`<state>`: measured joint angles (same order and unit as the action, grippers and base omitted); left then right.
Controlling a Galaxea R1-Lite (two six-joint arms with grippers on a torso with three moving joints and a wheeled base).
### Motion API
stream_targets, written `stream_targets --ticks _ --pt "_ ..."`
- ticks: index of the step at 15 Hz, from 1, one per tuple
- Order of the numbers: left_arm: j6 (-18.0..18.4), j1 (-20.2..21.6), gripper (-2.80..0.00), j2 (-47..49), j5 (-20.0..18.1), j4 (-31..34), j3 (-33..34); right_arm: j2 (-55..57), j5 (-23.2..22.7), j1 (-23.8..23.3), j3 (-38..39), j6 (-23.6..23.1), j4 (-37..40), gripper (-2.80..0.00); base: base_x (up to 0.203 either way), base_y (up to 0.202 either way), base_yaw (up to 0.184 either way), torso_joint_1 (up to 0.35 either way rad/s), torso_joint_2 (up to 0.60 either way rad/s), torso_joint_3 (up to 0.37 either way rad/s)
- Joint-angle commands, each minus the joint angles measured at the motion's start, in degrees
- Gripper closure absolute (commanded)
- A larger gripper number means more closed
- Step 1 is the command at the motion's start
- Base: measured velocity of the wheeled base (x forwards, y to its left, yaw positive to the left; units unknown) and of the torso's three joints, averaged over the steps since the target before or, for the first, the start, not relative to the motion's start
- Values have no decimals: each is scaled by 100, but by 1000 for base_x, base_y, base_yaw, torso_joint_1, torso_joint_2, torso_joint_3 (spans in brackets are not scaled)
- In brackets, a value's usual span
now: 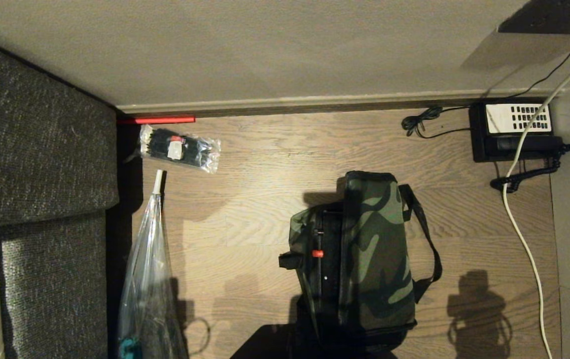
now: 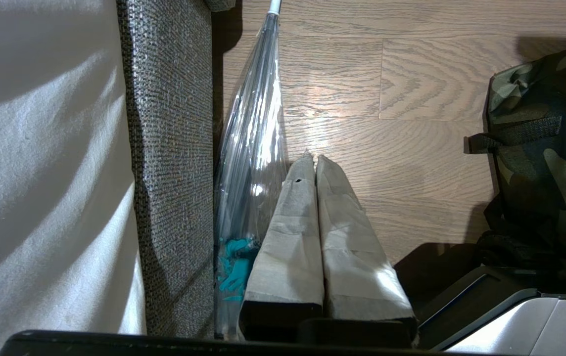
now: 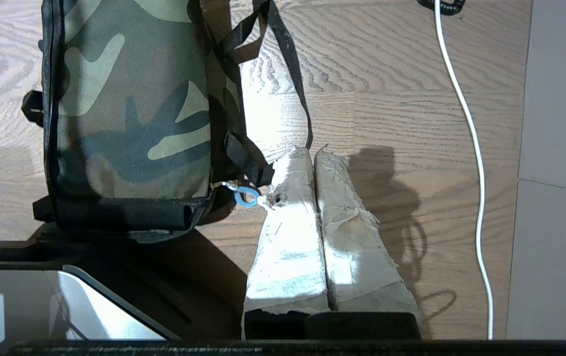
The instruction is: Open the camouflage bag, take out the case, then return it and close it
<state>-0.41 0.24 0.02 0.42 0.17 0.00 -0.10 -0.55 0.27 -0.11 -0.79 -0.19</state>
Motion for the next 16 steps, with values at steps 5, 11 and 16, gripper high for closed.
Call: stream_targets --ticks 5,11,16 --pt "3 2 0 -2 2 2 18 -8 -7 8 2 18 10 0 0 0 0 0 0 0" --pt "-38 2 0 -2 2 1 18 -8 -15 8 11 9 1 0 0 0 0 1 0 116" --pt "-55 2 0 -2 11 1 18 -8 -15 8 11 0 1 0 0 0 0 3 1 201"
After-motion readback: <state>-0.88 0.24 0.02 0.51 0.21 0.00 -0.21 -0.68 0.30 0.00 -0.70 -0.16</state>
